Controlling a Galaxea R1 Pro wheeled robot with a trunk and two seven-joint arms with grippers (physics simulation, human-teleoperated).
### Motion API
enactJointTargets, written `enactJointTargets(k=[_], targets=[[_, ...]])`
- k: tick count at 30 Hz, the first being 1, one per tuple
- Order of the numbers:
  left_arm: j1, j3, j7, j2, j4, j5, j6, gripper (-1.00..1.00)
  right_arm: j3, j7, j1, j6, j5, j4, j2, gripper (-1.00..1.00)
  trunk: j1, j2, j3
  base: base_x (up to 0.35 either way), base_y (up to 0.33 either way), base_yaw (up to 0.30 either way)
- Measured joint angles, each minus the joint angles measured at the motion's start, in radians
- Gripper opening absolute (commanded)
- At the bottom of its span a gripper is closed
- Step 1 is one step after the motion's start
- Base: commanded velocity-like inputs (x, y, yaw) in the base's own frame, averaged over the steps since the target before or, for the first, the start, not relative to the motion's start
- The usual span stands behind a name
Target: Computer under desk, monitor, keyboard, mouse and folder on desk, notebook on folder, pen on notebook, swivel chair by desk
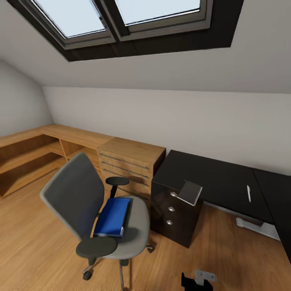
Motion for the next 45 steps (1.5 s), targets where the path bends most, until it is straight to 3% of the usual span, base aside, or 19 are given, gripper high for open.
enactJointTargets(k=[11,21,29,45], targets=[[0.0,0.001,-0.001,-0.001,0.013,0.001,-0.001,1.0,0.001,0.003,0.0,0.0,0.002,0.0,0.002,1.0,0.0,0.0,-0.013,0.0,0.0,0.181],[0.0,0.0,-0.074,0.0,0.022,0.002,-0.002,1.0,0.001,0.003,0.0,0.0,0.002,0.0,0.0,1.0,0.0,0.0,-0.022,0.0,0.0,0.138],[0.0,0.001,-0.077,0.001,0.022,0.002,-0.002,1.0,0.001,0.003,0.0,-0.005,0.002,0.0,0.002,1.0,0.0,0.0,-0.022,0.0,0.0,0.041],[0.0,0.001,-0.077,0.001,0.03,0.002,-0.001,1.0,0.001,0.003,0.0,-0.011,0.002,-0.001,0.0,1.0,0.0,0.0,-0.022,0.0,0.0,0.26]])
